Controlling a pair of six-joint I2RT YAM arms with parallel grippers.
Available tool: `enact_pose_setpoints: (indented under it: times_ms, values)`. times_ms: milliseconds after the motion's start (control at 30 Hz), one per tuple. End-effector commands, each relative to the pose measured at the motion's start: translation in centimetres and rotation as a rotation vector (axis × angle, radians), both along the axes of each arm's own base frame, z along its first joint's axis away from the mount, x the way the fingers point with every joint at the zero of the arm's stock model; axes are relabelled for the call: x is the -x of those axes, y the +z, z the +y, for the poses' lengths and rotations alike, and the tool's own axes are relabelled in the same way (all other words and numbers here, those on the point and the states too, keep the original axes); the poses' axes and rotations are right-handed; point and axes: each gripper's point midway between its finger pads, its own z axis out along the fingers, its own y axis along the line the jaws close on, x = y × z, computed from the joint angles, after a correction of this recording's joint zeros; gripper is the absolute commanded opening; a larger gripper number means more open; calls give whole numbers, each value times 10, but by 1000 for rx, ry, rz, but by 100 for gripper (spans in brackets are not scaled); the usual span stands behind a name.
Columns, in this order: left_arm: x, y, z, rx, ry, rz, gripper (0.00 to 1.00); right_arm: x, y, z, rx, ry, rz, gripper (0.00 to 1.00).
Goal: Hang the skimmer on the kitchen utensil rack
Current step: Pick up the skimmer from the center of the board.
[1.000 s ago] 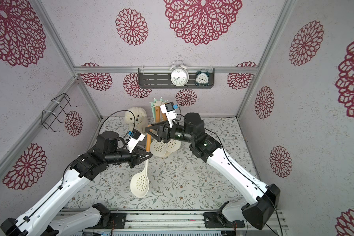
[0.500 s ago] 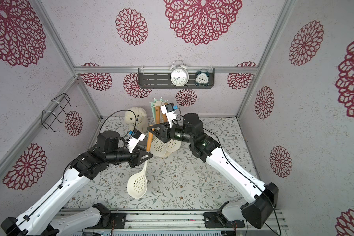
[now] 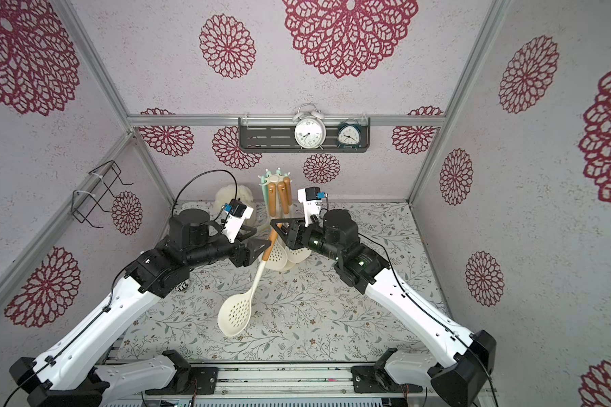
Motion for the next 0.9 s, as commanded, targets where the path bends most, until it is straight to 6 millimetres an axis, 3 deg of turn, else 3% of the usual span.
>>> enact_pose_setpoints:
  times_ms: [0,300,433,567,667,700,767,867]
  values:
    - [-4,-2,-9,-33,-10,-24,65,8,45,-13,-130,-26,-56,0]
    - [-5,-9,-22,-46,-15,-31,45,8,45,-25,-175,-81,-12,0]
    - [-5,-9,-26,-40,-24,-31,27,8,43,-31,-201,-102,3,0]
    - [-4,-10,-25,-39,-13,-35,0,8,42,-35,-216,-120,7,0]
    - [-1,-7,-19,-30,5,-37,0,9,41,-42,-199,-150,-16,0]
    - [0,-6,-16,-32,8,-38,0,9,42,-45,-191,-158,-28,4]
    - [3,-6,-8,-55,27,-26,0,11,43,-51,-156,-177,-79,30]
    - [6,-4,8,-56,49,-5,0,17,41,-67,-95,-226,-174,55]
